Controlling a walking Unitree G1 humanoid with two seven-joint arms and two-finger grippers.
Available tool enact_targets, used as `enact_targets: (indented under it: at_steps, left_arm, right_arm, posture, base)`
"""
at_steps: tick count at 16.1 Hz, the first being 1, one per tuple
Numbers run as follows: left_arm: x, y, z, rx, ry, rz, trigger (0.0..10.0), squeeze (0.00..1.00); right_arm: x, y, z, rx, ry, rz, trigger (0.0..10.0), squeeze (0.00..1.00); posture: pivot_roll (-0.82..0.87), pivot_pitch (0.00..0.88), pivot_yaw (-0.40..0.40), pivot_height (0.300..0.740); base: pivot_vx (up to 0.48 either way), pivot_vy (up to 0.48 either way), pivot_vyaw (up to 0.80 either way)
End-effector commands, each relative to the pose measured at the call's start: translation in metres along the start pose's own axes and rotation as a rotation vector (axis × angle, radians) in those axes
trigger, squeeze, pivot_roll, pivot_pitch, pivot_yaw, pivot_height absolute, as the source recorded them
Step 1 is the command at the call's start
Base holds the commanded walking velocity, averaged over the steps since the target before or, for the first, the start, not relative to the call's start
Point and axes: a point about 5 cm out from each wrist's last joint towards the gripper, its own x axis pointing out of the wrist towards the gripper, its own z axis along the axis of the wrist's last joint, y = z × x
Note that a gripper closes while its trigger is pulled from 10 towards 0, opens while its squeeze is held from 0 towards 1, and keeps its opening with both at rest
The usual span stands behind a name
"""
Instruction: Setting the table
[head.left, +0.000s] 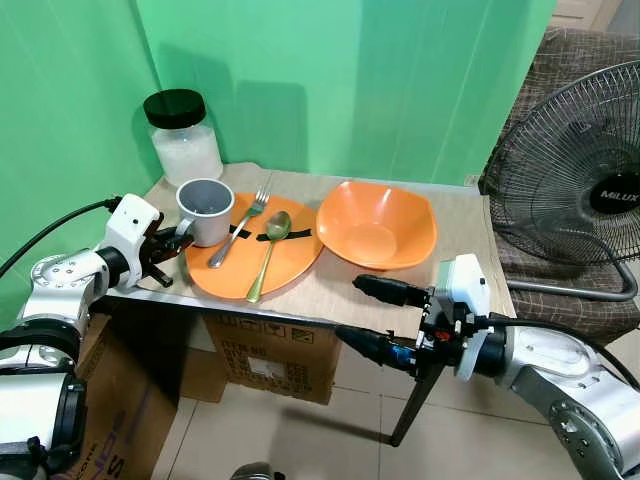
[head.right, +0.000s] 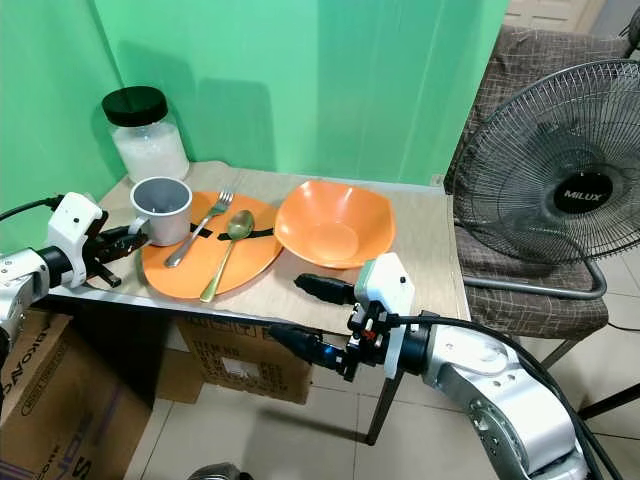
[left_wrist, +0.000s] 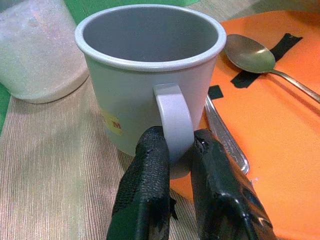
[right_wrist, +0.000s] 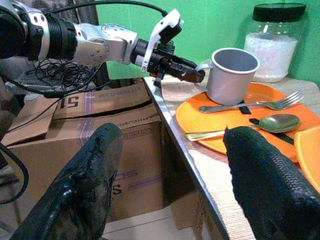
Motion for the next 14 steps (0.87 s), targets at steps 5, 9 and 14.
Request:
enact_targets:
  at_steps: [5, 9, 14]
  left_arm:
    - [-0.009, 0.015, 0.020, 0.037, -0.100, 0.046, 0.0, 0.00]
    - [0.000, -0.007, 0.072, 0.082, -0.371, -0.005, 0.0, 0.00]
    - [0.011, -0.069, 0.130, 0.068, -0.595, 0.092, 6.7, 0.00]
  right_arm:
    - [0.000, -0.003, 0.004, -0.035, -0.016, -0.024, 10.0, 0.00]
    - [-0.007, -0.009, 0.018, -0.008, -0.141, -0.234, 10.0, 0.00]
    - [-0.010, -0.016, 0.022, 0.031, -0.200, -0.574, 10.0, 0.00]
  posture:
    - [0.02, 0.000, 0.032, 0.740]
    - [0.03, 0.000, 0.034, 0.740]
    - [0.04, 0.000, 0.034, 0.740]
  base:
    - [0.000, 0.000, 0.00]
    - [0.000, 0.000, 0.00]
    - [0.000, 0.000, 0.00]
